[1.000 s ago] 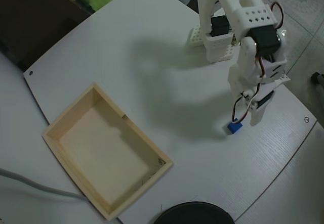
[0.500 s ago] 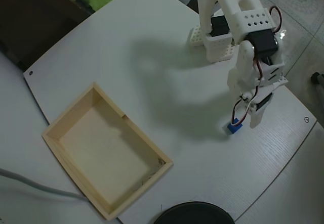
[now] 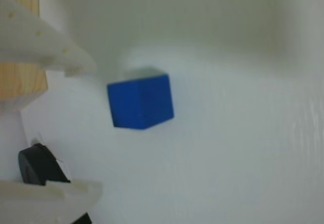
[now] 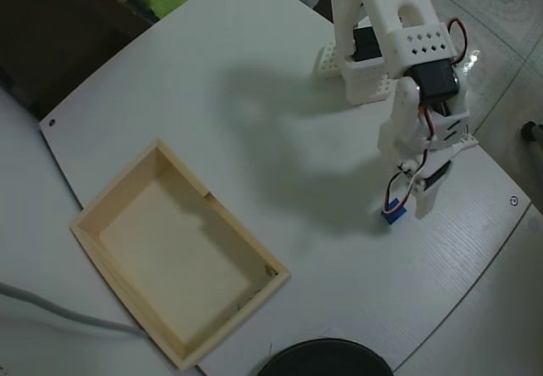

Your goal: Pick up the small blue cube and put it into the box

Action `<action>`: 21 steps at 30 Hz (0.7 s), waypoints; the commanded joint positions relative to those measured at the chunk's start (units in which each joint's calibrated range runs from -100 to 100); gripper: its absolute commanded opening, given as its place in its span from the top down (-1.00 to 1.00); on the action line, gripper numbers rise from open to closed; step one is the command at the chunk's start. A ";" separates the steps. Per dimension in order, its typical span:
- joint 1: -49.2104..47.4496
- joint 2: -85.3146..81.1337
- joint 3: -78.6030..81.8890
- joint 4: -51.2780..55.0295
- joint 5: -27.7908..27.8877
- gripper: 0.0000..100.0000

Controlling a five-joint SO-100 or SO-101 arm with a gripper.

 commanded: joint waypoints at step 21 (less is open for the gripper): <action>0.02 -0.19 5.88 -7.24 0.07 0.60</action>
